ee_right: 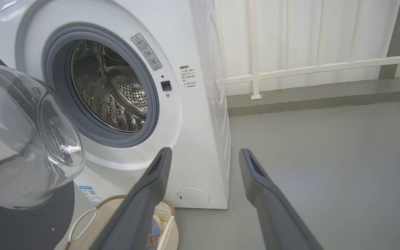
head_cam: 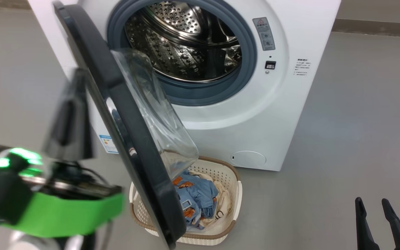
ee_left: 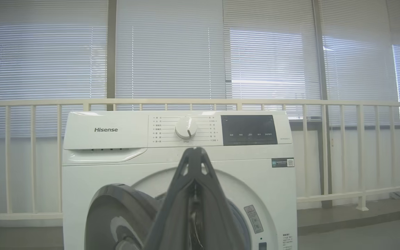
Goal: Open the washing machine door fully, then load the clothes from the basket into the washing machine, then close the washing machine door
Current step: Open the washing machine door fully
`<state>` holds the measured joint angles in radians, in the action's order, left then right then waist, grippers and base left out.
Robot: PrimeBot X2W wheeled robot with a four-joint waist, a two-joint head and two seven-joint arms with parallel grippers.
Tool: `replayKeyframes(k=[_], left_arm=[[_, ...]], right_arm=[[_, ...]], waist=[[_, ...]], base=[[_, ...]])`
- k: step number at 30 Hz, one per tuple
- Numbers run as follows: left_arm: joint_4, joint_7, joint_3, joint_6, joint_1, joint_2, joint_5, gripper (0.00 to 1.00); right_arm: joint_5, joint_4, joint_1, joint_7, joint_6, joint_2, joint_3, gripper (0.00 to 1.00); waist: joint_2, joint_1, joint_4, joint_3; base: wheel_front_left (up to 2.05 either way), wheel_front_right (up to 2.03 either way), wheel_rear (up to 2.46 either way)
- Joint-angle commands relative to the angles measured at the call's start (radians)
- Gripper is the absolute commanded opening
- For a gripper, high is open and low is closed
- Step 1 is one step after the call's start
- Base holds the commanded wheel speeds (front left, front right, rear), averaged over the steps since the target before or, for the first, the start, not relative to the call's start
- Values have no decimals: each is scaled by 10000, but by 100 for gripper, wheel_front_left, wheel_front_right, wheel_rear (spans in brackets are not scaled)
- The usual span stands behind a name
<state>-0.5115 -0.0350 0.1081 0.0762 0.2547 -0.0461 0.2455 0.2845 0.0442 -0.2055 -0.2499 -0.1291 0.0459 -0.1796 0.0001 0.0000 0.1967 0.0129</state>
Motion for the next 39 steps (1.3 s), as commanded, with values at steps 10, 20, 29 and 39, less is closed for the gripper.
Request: replayKeyframes(k=[10,20,29,39], left_arm=[[-822,-1096,3014,-1387,-384,-45,1089,0],[-331,-964,4458,-2143,-1336,-43,1960,0],[399,-897,5049,-2492,-1616,-42,2700,0],[1163,-985,5130,-2775,-1757,-42,3389,0]], right_arm=[[-82,315,52,-118,-16,71,35,100],[-74,275,116,-118,-16,50,-4,100],[-36,165,271,-118,-16,46,56,100],[6,96,412,-118,-16,44,137,100]], waist=[[-1,0,455,78],[-1,0,922,210],[-1,0,1116,282],[-1,0,1107,446]], base=[[0,0,0],[0,0,0],[0,0,0],[0,0,0]])
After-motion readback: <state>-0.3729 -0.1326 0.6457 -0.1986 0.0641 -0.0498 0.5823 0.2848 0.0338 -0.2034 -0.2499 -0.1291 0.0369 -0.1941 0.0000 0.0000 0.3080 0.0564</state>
